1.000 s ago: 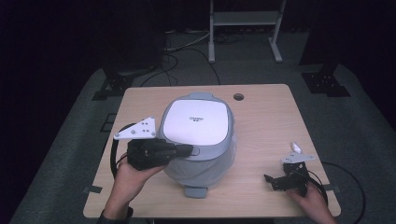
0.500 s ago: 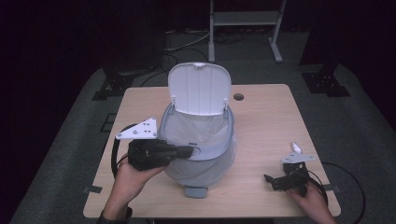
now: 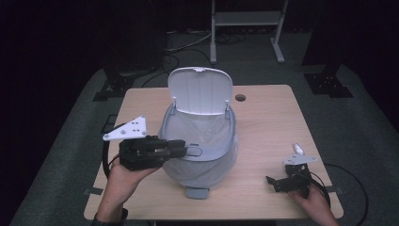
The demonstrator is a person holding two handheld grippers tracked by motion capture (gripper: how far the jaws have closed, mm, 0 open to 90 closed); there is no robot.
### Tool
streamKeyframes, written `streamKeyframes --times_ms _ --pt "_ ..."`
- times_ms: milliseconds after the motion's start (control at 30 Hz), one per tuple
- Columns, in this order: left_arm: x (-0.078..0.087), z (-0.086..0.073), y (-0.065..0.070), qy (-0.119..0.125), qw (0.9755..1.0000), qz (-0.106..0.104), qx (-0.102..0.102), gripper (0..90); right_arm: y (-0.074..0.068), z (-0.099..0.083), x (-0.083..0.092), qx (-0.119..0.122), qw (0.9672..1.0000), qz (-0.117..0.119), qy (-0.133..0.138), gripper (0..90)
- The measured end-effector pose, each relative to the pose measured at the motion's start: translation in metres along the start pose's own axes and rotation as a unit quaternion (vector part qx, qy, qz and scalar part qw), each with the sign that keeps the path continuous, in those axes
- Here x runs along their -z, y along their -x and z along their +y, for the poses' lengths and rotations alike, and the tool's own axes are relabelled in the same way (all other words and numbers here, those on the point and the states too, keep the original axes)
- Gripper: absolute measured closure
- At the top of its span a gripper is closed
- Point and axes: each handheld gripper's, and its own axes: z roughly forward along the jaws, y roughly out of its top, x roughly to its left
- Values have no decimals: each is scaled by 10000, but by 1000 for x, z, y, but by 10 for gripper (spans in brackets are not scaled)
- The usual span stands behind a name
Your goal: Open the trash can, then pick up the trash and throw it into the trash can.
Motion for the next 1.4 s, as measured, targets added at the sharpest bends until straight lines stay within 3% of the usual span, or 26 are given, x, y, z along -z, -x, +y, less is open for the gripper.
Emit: streamKeyframes --times_ms 233,600,1100,1400 --pt "18 -1 -2 77 9996 279 -38 613 0 0 0 6 10000 2 1 0" --pt "32 -7 -4 74 9978 660 -44 395 0 0 0 12 10000 3 4 0" --pt "45 -24 -14 -61 9909 1347 49 108 0 0 0 10 10000 2 2 0" --pt "47 -41 -20 -229 9877 1548 65 23 0 0 0 10 10000 4 3 0"
